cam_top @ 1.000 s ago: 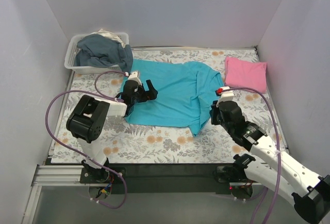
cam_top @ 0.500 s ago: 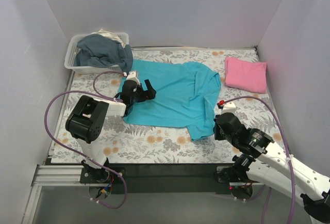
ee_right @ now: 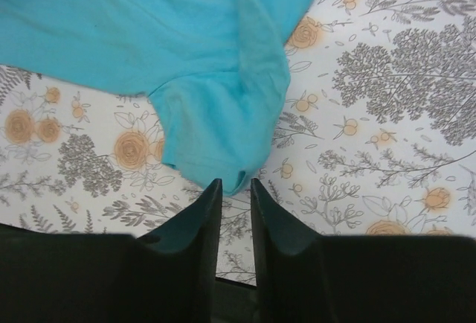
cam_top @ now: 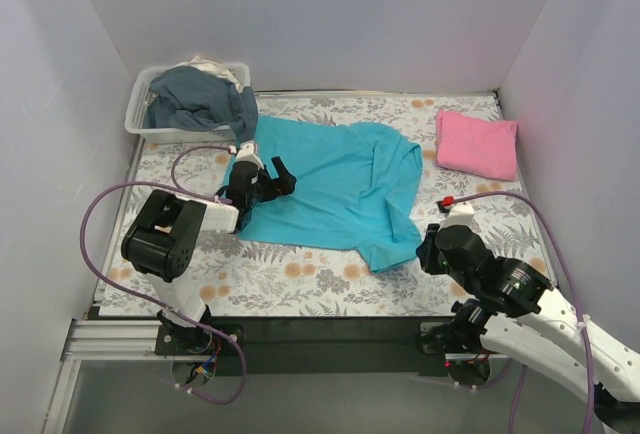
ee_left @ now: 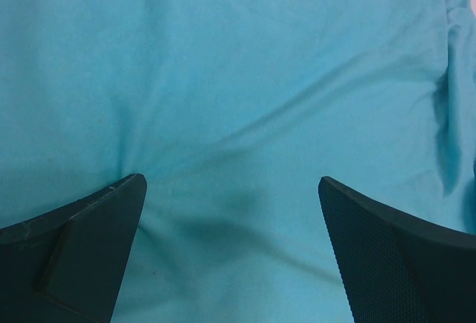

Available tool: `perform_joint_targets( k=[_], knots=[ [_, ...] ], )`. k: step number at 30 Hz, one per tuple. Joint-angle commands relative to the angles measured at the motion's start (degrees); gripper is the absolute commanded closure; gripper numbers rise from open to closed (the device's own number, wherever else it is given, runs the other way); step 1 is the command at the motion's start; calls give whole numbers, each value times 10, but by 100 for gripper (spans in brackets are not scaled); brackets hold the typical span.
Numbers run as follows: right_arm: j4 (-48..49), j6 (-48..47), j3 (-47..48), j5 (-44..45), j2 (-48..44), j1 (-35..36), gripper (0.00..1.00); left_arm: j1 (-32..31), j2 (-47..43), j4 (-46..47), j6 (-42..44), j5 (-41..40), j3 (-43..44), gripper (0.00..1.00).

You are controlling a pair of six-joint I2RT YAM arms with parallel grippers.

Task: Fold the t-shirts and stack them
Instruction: Flatten the tshirt out

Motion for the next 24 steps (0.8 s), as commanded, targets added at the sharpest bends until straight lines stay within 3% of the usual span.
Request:
perform_joint_targets(
  k=[1,4,7,9,17,24],
  knots=[
    [33,-23,2,29,19,4,80,-5,-19,-56,-17,-21,-48,5],
    [82,-60,13,73,72,4,58,-25,-34,-71,-13,-51,-49,5],
    [176,-124,9,110,121,3,49,-32,-56,-76,-13,-59,-53,5],
    [227,-175,7,109,150,-11,49,-34,-74,-78,-10,-65,-52,5],
    [478,-289,-5,-150,315,-192,56,-49,-71,-92,9,-53,7,5],
    [529,-312,31,-221,422,-218,59,-49,-44,-108,22,-47,74,5]
  ],
)
